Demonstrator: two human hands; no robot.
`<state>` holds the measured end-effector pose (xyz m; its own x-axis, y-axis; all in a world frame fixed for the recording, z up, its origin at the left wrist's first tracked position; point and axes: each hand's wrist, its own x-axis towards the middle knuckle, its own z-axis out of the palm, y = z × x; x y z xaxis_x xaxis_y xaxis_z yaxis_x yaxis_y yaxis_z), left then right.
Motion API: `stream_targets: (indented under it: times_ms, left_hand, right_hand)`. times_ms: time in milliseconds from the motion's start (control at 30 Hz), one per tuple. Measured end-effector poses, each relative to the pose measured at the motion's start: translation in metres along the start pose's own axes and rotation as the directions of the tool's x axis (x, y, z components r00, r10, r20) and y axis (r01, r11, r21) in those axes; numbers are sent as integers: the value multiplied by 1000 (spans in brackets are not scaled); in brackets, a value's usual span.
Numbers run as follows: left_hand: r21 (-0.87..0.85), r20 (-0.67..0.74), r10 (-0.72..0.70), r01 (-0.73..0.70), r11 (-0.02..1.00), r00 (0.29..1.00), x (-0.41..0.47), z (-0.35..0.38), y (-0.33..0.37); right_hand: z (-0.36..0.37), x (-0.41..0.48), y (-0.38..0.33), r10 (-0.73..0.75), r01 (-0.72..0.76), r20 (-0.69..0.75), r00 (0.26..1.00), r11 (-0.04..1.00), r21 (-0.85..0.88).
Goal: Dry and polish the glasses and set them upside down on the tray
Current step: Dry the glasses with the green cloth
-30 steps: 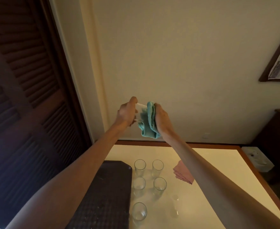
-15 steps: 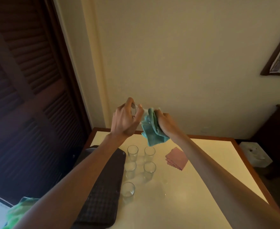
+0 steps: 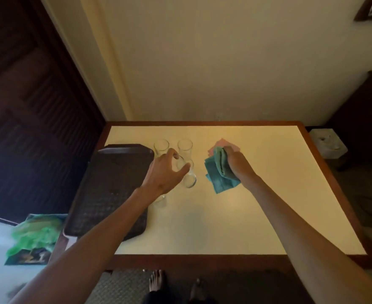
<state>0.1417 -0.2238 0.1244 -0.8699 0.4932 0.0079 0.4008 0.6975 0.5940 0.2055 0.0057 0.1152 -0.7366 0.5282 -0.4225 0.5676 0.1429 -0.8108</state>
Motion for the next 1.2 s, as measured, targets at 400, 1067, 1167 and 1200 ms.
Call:
stream_targets:
  times_ms: [400,1067,1167,1200]
  left_hand:
    - [325,353,-86,-36,945,932,-33,97,-35]
    - [-641,442,-221,478,600,869,37,-63,15]
    - [-619,421,-173,421,662,890,46,-90,10]
    - [-620,392,-174,399,675,903,50,-96,8]
  right_hand:
    - [7,0,62,76,-76,5,997,978,197]
    - [22,-27,-69,-138,-194,336,932,592,782]
    - [36,-28,-100,-158,-244,392,906,563,790]
    - [41,-29,-109,-158,-269,415,896,551,790]
